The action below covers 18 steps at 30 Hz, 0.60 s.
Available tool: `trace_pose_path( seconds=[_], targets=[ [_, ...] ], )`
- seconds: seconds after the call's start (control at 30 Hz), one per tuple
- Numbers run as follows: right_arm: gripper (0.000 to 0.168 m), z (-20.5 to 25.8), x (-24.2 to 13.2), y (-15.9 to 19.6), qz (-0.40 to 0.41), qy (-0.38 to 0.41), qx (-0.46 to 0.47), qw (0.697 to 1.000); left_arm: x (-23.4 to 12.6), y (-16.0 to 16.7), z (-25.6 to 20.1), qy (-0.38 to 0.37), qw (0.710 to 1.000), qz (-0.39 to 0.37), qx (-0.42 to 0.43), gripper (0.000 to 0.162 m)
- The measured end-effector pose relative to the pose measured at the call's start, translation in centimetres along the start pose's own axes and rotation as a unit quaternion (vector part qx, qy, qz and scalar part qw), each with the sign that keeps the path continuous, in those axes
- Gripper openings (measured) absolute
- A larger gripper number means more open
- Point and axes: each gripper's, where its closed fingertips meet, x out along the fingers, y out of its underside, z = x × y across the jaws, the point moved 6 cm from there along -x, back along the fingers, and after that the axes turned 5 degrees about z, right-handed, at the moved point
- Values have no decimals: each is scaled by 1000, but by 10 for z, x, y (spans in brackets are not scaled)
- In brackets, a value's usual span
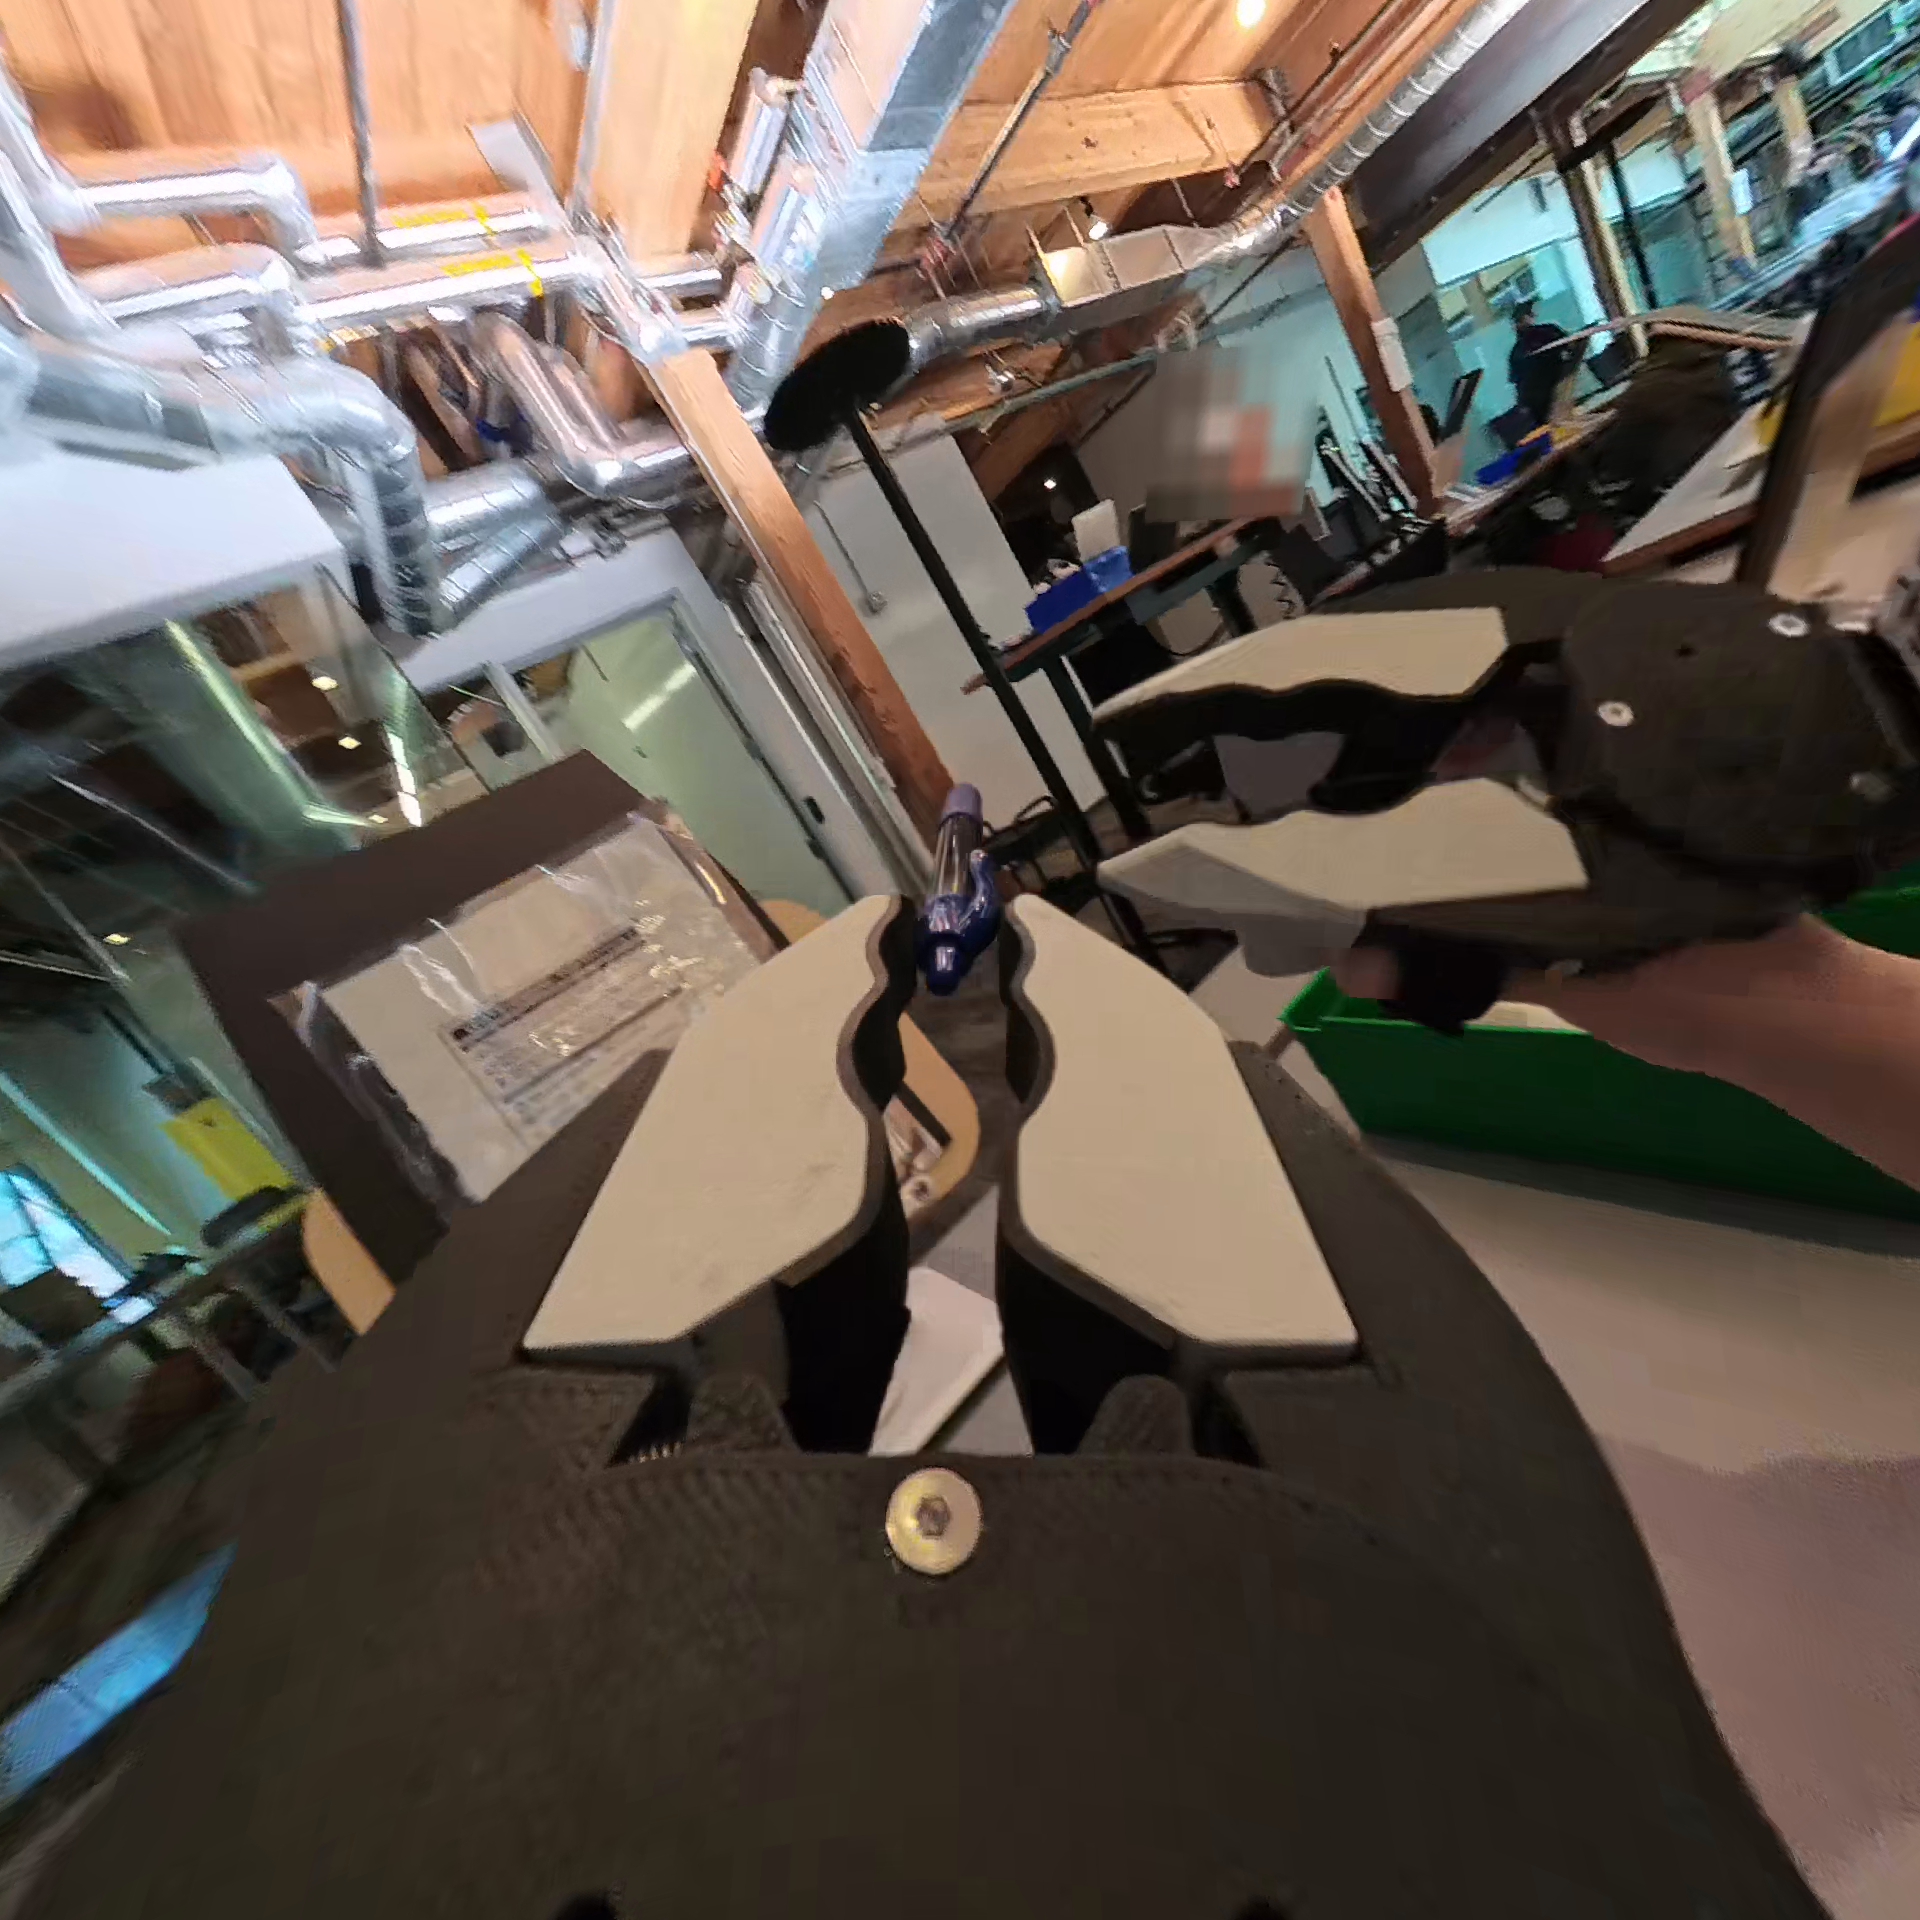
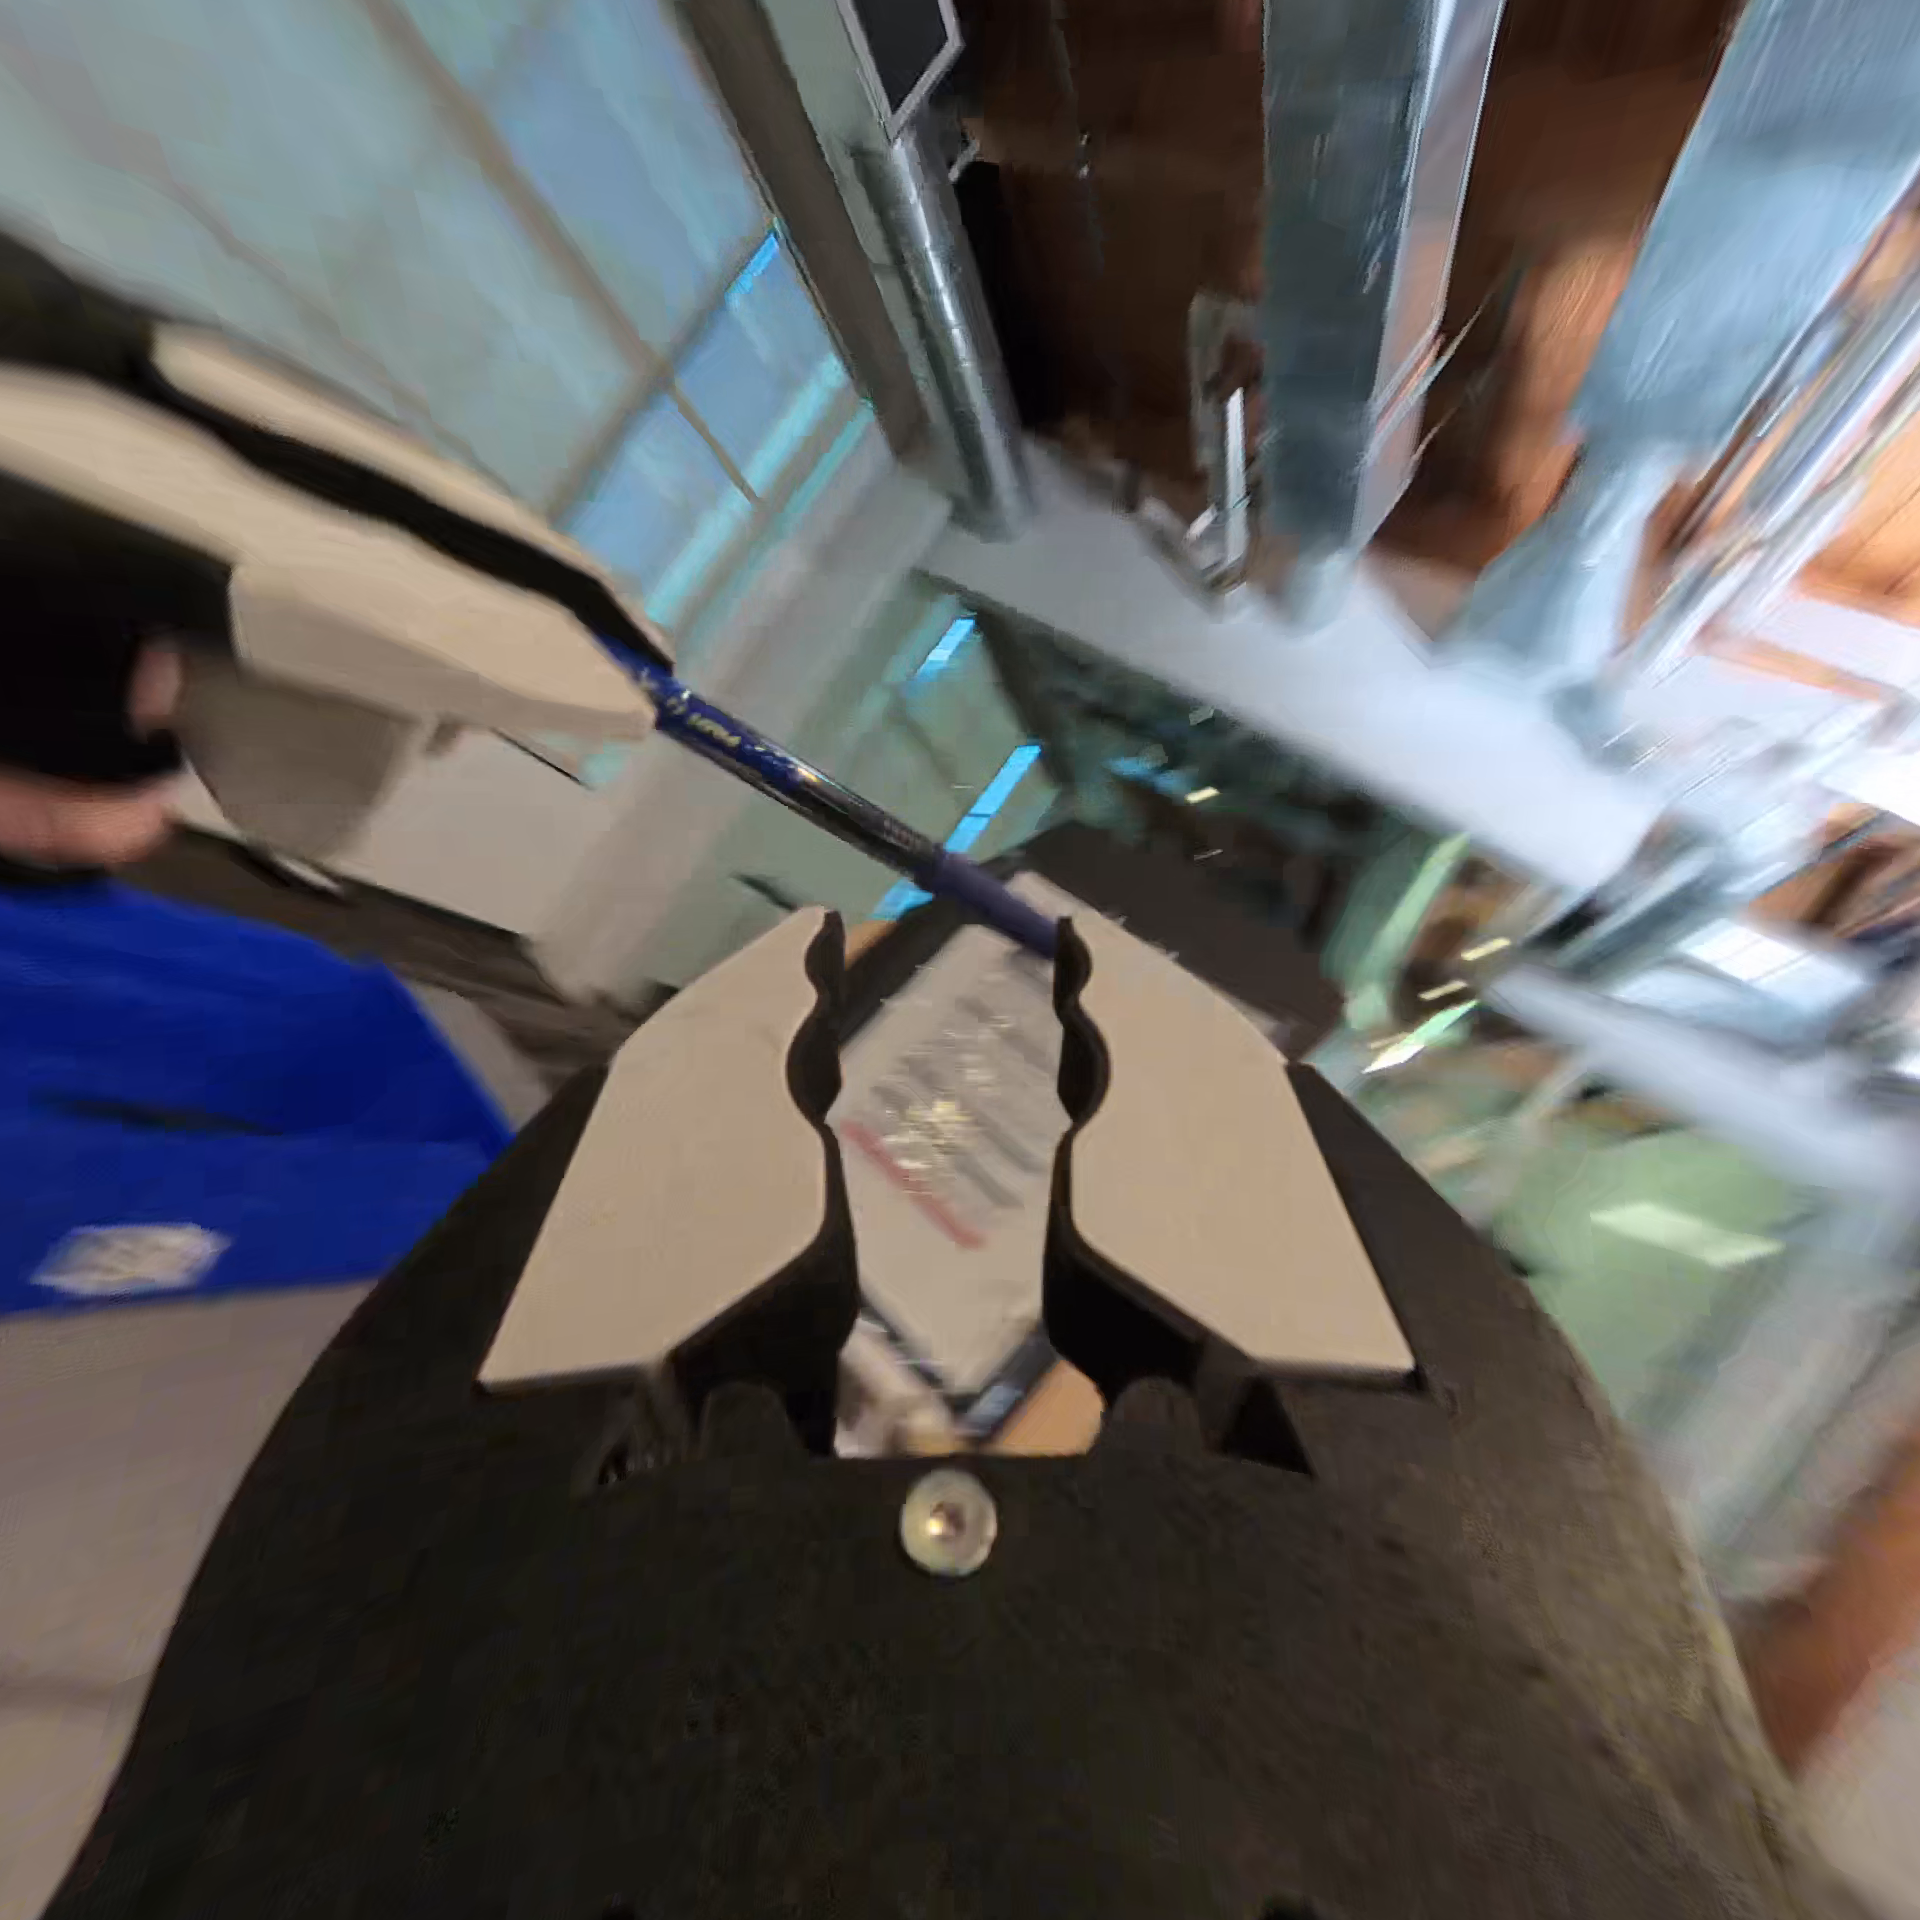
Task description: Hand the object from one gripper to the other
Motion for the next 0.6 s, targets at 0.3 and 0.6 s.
trace_pose_path(
  seconds=[0.3,0.6],
  targets=[
    [34,26,8,4,61,26,-191,979,5,4,-17,59,997,55,-3,14],
    [11,8,12,15,54,-61,136,987,5,4,-20,70,996,55,-27,48]
  ],
)
